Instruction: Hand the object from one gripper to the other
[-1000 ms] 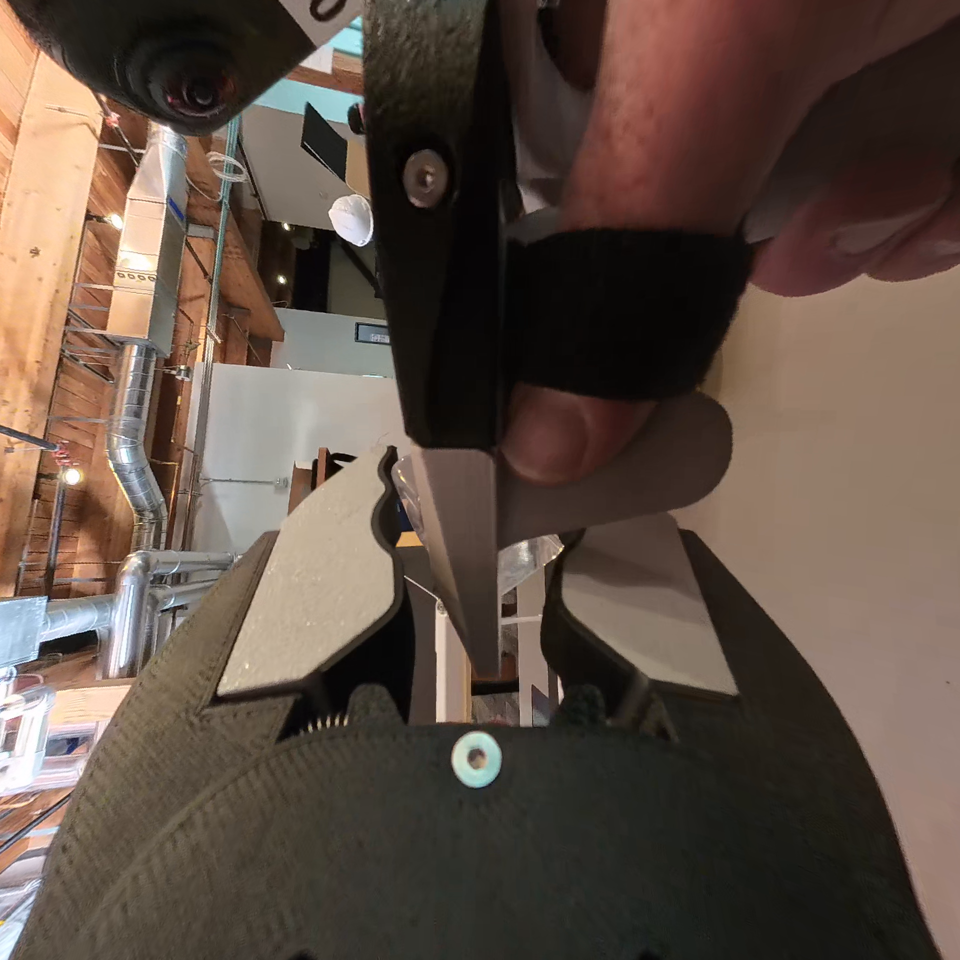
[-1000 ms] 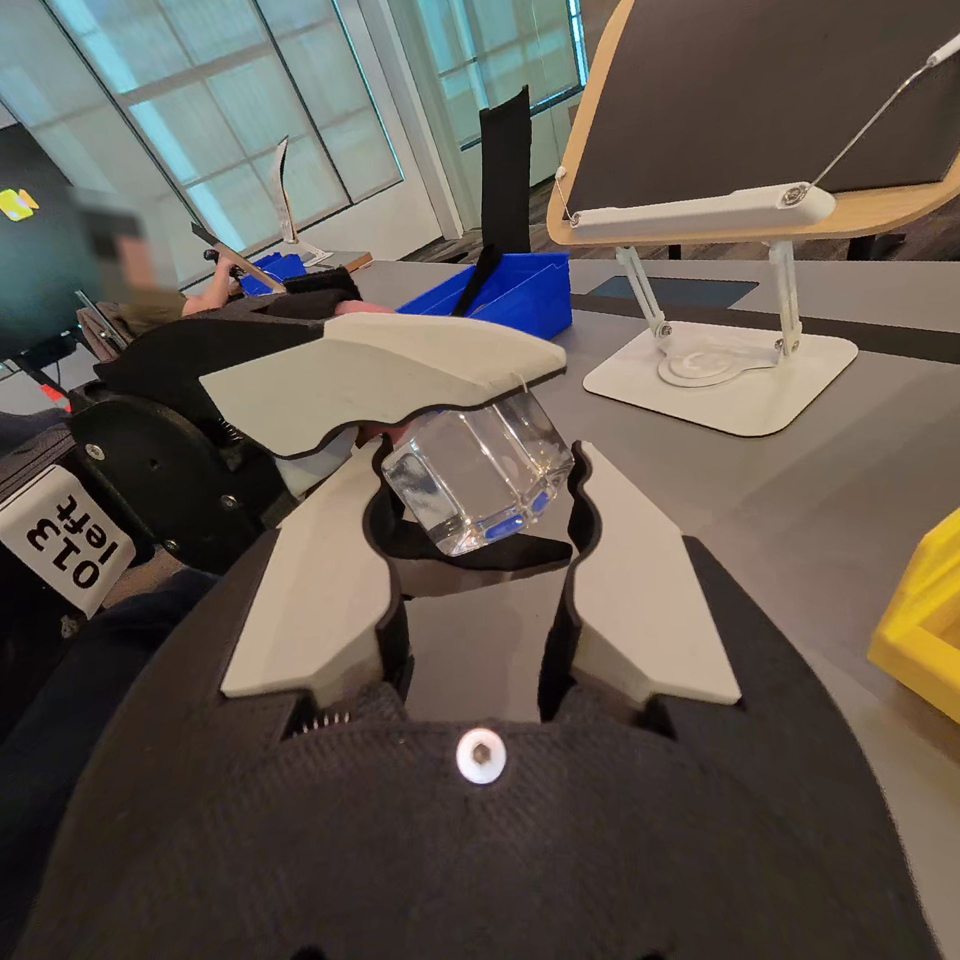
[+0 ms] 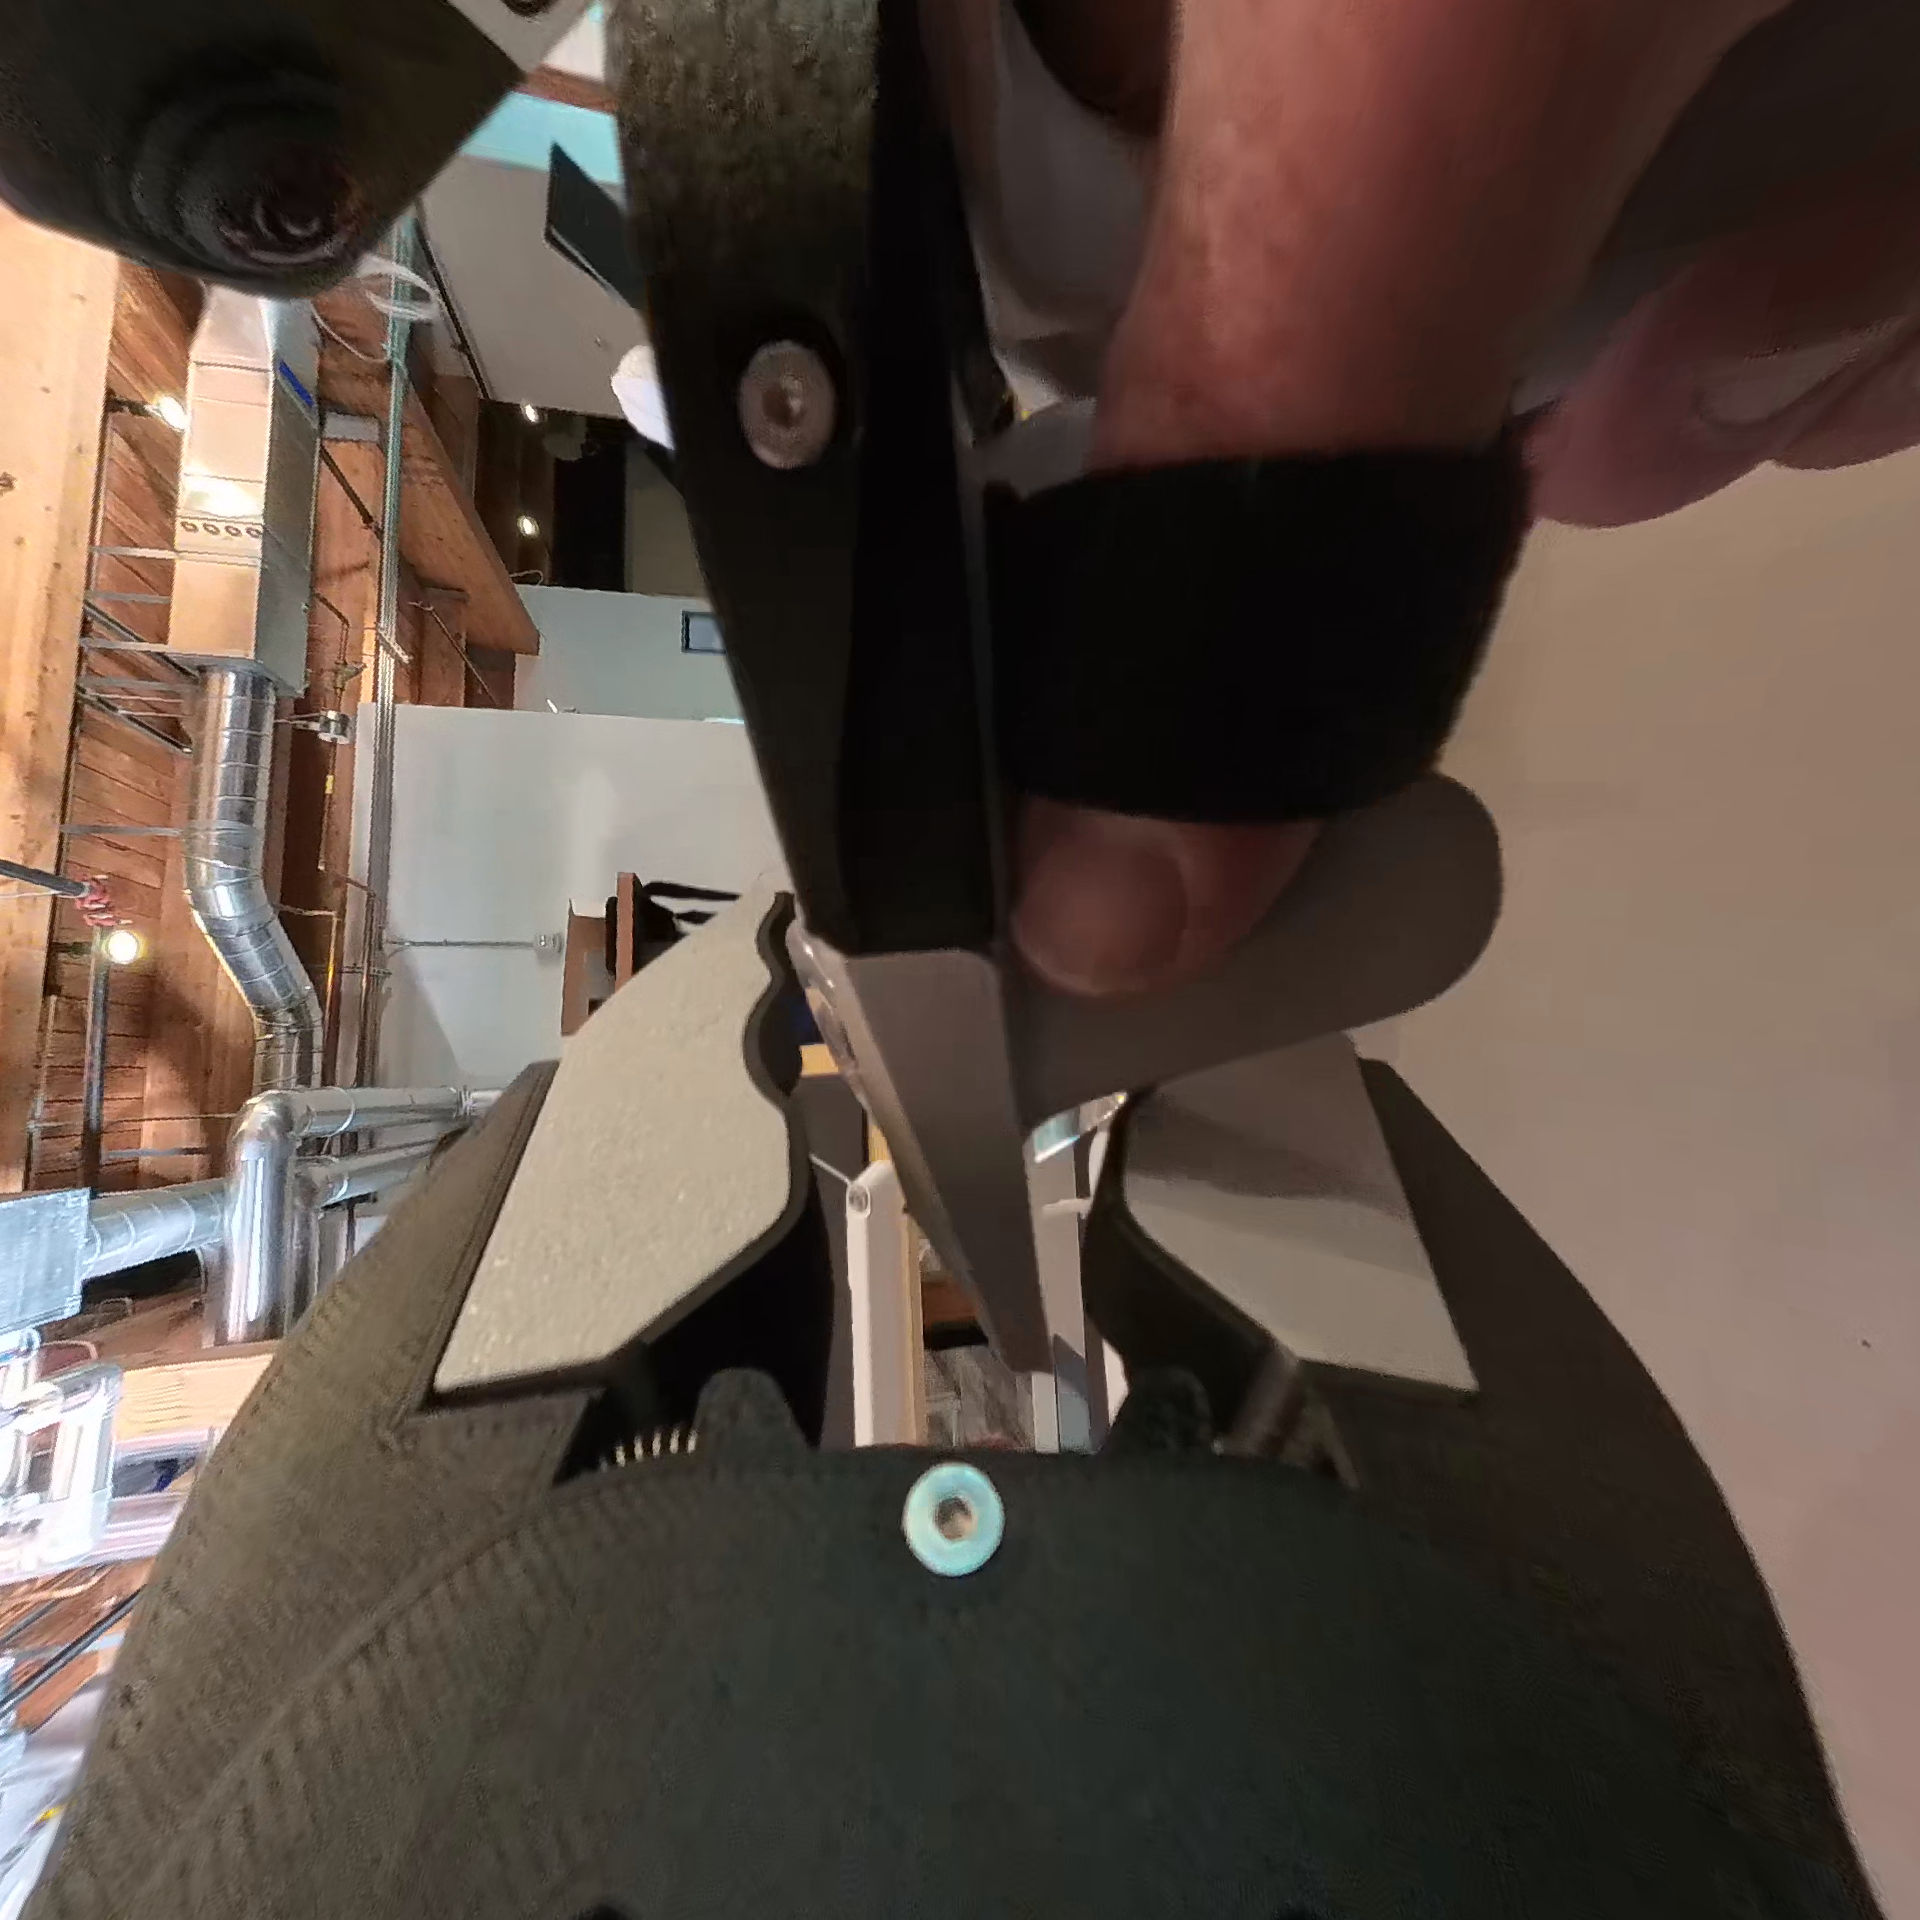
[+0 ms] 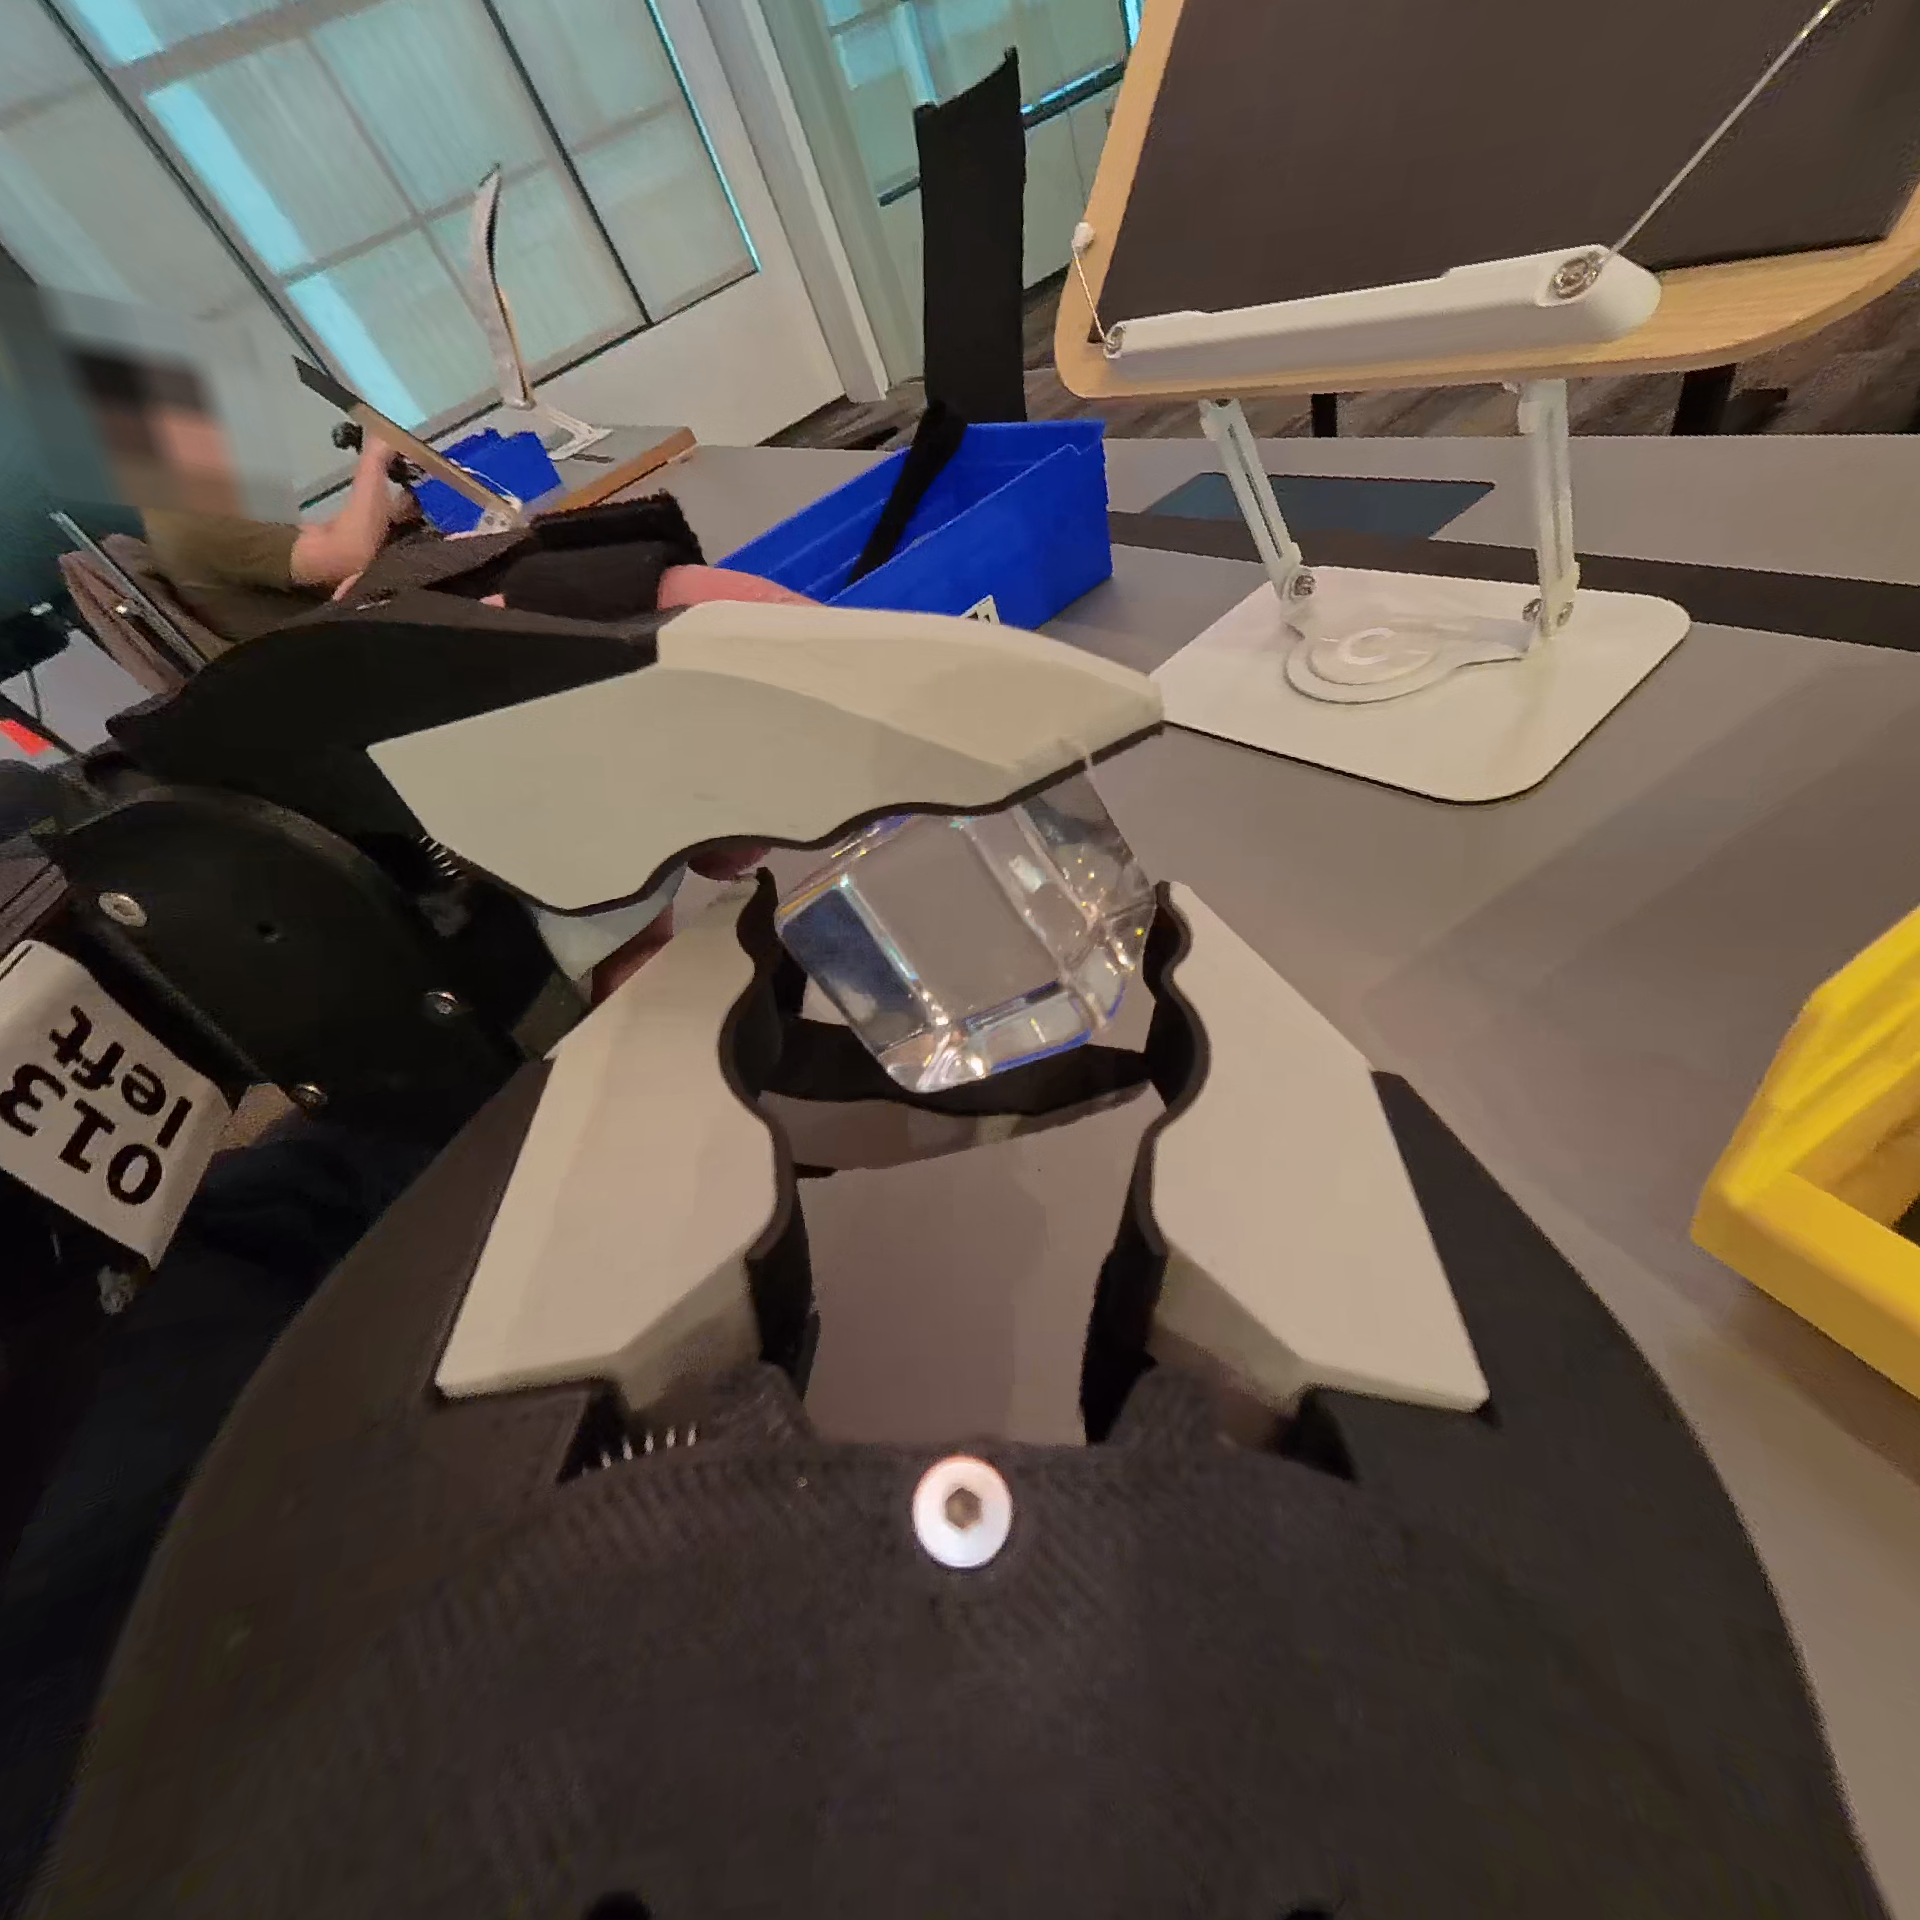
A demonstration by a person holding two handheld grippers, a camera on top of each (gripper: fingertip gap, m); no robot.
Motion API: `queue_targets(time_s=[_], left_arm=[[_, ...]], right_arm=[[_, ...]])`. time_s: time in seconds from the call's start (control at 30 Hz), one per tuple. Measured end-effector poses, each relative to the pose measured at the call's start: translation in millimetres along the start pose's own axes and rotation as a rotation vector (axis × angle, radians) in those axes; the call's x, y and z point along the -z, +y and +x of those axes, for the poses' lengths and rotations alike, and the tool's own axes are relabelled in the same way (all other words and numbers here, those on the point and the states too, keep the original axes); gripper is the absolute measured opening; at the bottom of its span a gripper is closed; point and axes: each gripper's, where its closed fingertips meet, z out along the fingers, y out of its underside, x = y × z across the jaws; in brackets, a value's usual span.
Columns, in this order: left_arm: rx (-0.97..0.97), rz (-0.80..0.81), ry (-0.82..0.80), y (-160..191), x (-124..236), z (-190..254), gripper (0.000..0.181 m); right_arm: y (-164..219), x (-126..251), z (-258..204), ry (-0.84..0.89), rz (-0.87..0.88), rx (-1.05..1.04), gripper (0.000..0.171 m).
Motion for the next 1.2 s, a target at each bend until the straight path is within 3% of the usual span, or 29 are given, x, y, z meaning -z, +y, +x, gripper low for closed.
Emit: queue_targets(time_s=[0.4,0.7,0.87,1.0,1.13,1.2], left_arm=[[-0.006,-0.049,0.004,5,-3,-1,0.059],[0.047,0.009,-0.010,3,3,-9,0.061],[0.256,0.124,0.051,4,14,-17,0.079],[0.457,0.308,0.120,-8,31,-25,0.087],[0.522,0.431,0.168,-25,42,-29,0.092],[0.519,0.469,0.191,-34,45,-27,0.092]], right_arm=[[-1,7,9,0.112,0.006,0.095,0.053],[-7,10,5,-0.010,0.037,0.055,0.051],[-14,17,-7,-0.245,0.107,-0.063,0.051],[-24,33,-32,-0.577,0.173,-0.161,0.051],[-30,51,-58,-0.881,0.214,-0.196,0.051],[-29,53,-66,-0.955,0.202,-0.199,0.051]])
